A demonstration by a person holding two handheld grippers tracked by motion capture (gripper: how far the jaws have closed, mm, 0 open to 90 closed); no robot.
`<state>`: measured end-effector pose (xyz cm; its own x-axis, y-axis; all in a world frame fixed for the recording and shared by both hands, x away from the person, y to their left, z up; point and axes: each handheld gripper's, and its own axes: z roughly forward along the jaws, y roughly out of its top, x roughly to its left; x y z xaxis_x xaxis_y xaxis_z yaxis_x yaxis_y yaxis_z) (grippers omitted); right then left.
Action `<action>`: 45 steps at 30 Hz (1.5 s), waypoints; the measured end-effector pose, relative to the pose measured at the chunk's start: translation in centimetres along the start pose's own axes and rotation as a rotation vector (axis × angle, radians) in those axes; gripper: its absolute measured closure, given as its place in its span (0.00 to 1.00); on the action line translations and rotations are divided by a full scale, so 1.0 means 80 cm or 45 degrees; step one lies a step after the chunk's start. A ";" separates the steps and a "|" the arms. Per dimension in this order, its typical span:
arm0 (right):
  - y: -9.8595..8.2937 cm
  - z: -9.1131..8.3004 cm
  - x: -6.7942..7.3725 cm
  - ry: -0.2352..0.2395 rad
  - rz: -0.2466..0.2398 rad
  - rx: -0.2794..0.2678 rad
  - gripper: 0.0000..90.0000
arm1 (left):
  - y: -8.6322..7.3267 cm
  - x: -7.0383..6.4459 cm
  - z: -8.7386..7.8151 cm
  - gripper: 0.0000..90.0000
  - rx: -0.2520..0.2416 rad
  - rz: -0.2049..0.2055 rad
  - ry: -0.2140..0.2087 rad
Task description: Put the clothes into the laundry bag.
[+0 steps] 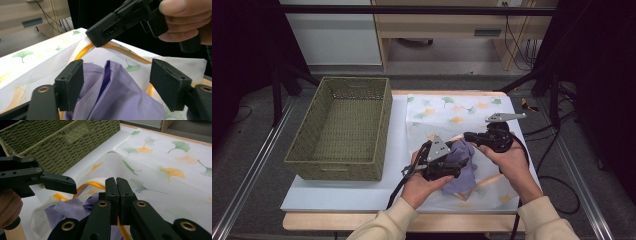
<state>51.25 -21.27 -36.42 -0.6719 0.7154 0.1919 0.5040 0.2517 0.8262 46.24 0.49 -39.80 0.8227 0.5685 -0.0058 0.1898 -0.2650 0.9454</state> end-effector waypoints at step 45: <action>0.031 -0.007 0.036 0.063 -0.066 -0.046 0.99 | -0.019 0.007 -0.064 0.39 0.033 -0.040 0.078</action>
<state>50.22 -18.92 -33.55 -0.7231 0.6686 0.1734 0.4484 0.2635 0.8541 43.66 5.24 -39.58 0.7819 0.6232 -0.0143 0.2294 -0.2664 0.9362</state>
